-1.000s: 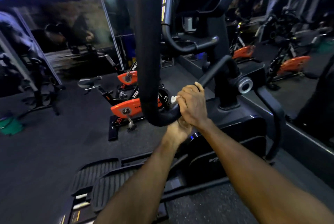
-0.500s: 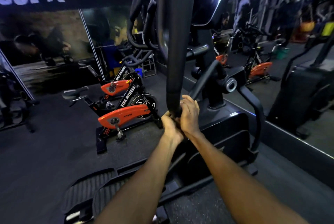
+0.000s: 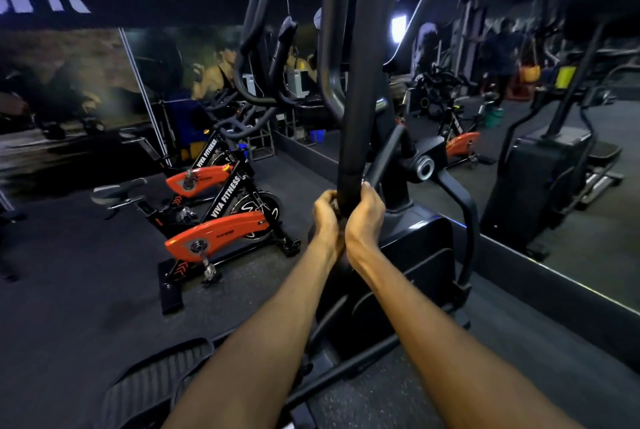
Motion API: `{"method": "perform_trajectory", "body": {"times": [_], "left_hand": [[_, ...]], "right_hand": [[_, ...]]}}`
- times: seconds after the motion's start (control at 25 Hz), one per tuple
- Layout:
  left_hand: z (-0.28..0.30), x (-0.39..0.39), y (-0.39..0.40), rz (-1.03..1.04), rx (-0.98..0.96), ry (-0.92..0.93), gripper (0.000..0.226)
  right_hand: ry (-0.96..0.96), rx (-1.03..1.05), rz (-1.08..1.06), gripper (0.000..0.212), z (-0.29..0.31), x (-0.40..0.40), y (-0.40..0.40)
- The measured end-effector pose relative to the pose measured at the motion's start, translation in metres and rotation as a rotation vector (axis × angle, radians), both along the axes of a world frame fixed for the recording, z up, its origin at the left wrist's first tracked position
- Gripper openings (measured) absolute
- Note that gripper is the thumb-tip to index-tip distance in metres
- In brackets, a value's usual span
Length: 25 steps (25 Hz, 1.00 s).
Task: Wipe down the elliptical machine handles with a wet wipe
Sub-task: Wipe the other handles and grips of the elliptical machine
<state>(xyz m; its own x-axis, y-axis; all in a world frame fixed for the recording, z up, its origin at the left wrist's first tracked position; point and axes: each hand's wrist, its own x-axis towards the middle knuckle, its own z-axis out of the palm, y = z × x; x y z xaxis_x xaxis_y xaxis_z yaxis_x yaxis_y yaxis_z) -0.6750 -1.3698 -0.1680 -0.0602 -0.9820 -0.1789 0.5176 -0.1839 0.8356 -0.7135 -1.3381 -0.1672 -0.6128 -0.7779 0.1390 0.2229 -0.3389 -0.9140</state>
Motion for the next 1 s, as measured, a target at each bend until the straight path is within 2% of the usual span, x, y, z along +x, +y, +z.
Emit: {"method": "perform_trajectory", "body": {"times": [0.16,0.24,0.36,0.48,0.6,0.72,0.84,1.0], "left_hand": [[-0.001,0.024,0.004,-0.122,-0.055,-0.057,0.025],[-0.006,0.049,0.002,-0.155,-0.040,-0.149,0.021],[-0.010,0.084,0.002,-0.218,-0.060,-0.284,0.022],[-0.005,0.117,0.010,-0.299,-0.082,-0.364,0.025],[0.011,0.144,0.020,-0.437,-0.081,-0.391,0.031],[0.023,0.165,0.024,-0.547,-0.146,-0.341,0.038],[0.026,0.179,0.010,-0.360,-0.286,-0.314,0.021],[0.030,0.192,-0.025,-0.221,-0.423,-0.370,0.013]], "right_hand": [[0.007,-0.026,-0.199,0.045,0.004,0.025,0.006],[0.041,0.024,-0.338,0.052,0.002,0.041,0.011],[0.088,0.069,-0.487,0.030,0.001,0.058,0.022],[0.166,0.104,-0.550,0.030,0.005,0.082,0.042],[0.273,0.129,-0.474,0.032,0.012,0.115,0.050],[0.262,0.170,-0.304,0.026,0.023,0.142,0.044],[0.203,0.222,-0.173,0.021,0.030,0.142,0.034],[0.233,0.161,-0.057,0.007,0.031,0.133,0.011]]}}
